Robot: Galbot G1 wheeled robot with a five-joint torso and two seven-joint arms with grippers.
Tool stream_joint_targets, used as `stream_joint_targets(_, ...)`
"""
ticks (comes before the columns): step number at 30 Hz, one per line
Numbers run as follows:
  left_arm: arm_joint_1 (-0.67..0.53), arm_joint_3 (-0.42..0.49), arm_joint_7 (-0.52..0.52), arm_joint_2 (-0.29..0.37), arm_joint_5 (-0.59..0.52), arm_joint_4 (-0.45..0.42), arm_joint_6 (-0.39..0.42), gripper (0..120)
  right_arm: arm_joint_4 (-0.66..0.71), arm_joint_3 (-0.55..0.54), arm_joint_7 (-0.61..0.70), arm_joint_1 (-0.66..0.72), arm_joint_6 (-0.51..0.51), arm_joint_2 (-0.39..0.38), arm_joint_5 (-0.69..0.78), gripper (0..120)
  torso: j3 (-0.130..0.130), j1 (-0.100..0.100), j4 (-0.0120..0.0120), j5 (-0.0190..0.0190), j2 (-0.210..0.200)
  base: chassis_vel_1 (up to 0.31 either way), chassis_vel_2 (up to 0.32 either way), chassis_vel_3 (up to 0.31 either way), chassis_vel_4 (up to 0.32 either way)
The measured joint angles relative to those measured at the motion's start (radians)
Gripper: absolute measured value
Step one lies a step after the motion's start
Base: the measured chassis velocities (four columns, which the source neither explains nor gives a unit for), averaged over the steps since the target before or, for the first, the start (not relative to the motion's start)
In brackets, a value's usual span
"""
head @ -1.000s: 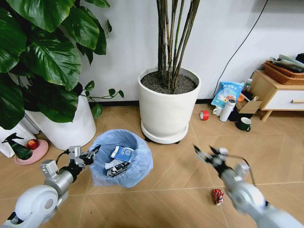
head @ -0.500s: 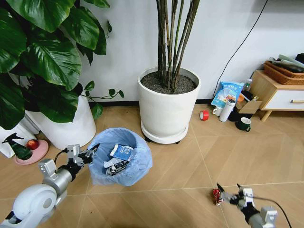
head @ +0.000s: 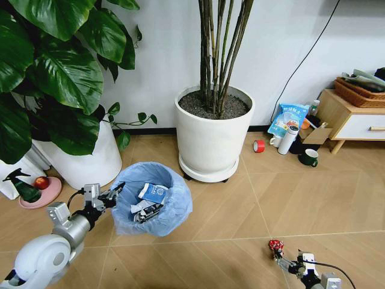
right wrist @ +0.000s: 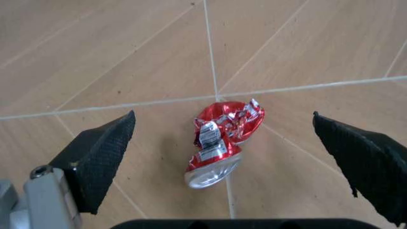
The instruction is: Pick up the trash bin and place the garbage on the floor into it.
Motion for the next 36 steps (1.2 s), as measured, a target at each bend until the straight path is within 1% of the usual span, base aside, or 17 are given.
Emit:
stream_joint_targets(13,0.003,-0.005,0.0,-0.004,0.0,0.004,-0.001,0,-0.112,-0.08,-0.018,0.11,0.001,0.025,0.007,99,0.0,0.0,-0.0001,0.0,0.0,0.0,0.0,0.0,0.0)
stream_joint_targets(15,0.003,-0.005,0.0,-0.005,0.0,0.006,-0.001,0,-0.137,-0.094,-0.022,0.134,0.004,0.03,0.01,90,0.0,0.0,-0.0001,0.0,0.0,0.0,0.0,0.0,0.0)
stream_joint_targets(17,0.002,-0.005,0.0,-0.006,0.0,0.008,-0.001,0,-0.153,-0.102,-0.028,0.148,0.006,0.034,0.01,84,0.0,0.0,0.0,0.0,0.0,0.0,0.0,0.0,0.0)
stream_joint_targets(18,0.002,-0.005,0.0,-0.006,0.0,0.008,-0.001,0,-0.153,-0.102,-0.028,0.148,0.006,0.034,0.01,84,0.0,0.0,0.0,0.0,0.0,0.0,0.0,0.0,0.0)
stream_joint_targets(19,0.002,-0.005,0.0,-0.007,0.0,0.01,-0.001,0,-0.162,-0.108,-0.031,0.157,0.008,0.036,0.011,77,0.0,0.0,-0.0001,0.0,0.0,0.0,0.0,0.0,0.0)
stream_joint_targets(21,0.002,-0.005,0.0,-0.009,0.0,0.012,-0.001,0,-0.169,-0.113,-0.034,0.165,0.009,0.037,0.013,68,0.0,0.0,0.0,0.0,0.0,0.0,0.0,0.0,0.0)
stream_joint_targets(22,0.002,-0.005,0.0,-0.009,0.0,0.012,-0.001,0,-0.169,-0.113,-0.034,0.165,0.009,0.037,0.013,68,0.0,0.0,0.0,0.0,0.0,0.0,0.0,0.0,0.0)
stream_joint_targets(24,0.001,-0.005,0.0,-0.011,0.0,0.014,-0.002,0,-0.174,-0.12,-0.035,0.171,0.009,0.037,0.016,60,0.0,0.0,-0.0001,0.0,0.0,0.0,0.0,0.0,0.0)
stream_joint_targets(26,0.0,-0.005,0.0,-0.013,0.0,0.017,-0.002,0,-0.176,-0.124,-0.035,0.174,0.009,0.035,0.021,49,0.0,0.0,-0.0001,0.0,0.0,0.0,0.0,0.0,0.0)
stream_joint_targets(27,0.0,-0.005,0.0,-0.013,0.0,0.017,-0.002,0,-0.176,-0.124,-0.035,0.174,0.009,0.035,0.021,49,0.0,0.0,-0.0001,0.0,0.0,0.0,0.0,0.0,0.0)
stream_joint_targets(29,-0.001,-0.005,0.0,-0.015,0.0,0.018,-0.003,0,-0.176,-0.128,-0.035,0.175,0.009,0.031,0.024,40,0.0,0.0,-0.0001,0.0,0.0,0.0,0.0,0.0,0.0)
stream_joint_targets(30,-0.001,-0.005,0.0,-0.015,0.0,0.018,-0.003,0,-0.176,-0.128,-0.035,0.175,0.009,0.031,0.024,40,0.0,0.0,-0.0001,0.0,0.0,0.0,0.0,0.0,0.0)
stream_joint_targets(33,-0.002,-0.003,0.0,-0.018,0.0,0.02,-0.003,0,-0.177,-0.129,-0.035,0.176,0.009,0.029,0.026,26,0.0,0.0,-0.0001,-0.0001,0.0,0.0,0.0,0.0,0.0)
stream_joint_targets(34,-0.002,-0.003,0.0,-0.018,0.0,0.02,-0.003,0,-0.177,-0.129,-0.035,0.176,0.009,0.029,0.026,26,0.0,0.0,-0.0001,-0.0001,0.0,0.0,0.0,0.0,0.0)
stream_joint_targets(35,-0.002,-0.002,0.0,-0.019,0.001,0.02,-0.003,0,-0.176,-0.129,-0.035,0.174,0.009,0.029,0.026,19,0.0,0.0,-0.0001,0.0,0.0,0.0,0.0,0.0,0.0)
stream_joint_targets(36,-0.002,-0.002,0.0,-0.02,0.001,0.021,-0.003,0,-0.175,-0.128,-0.035,0.172,0.009,0.028,0.026,18,0.0,0.0,-0.0001,0.0001,0.0,0.0,0.0,0.0,0.0)
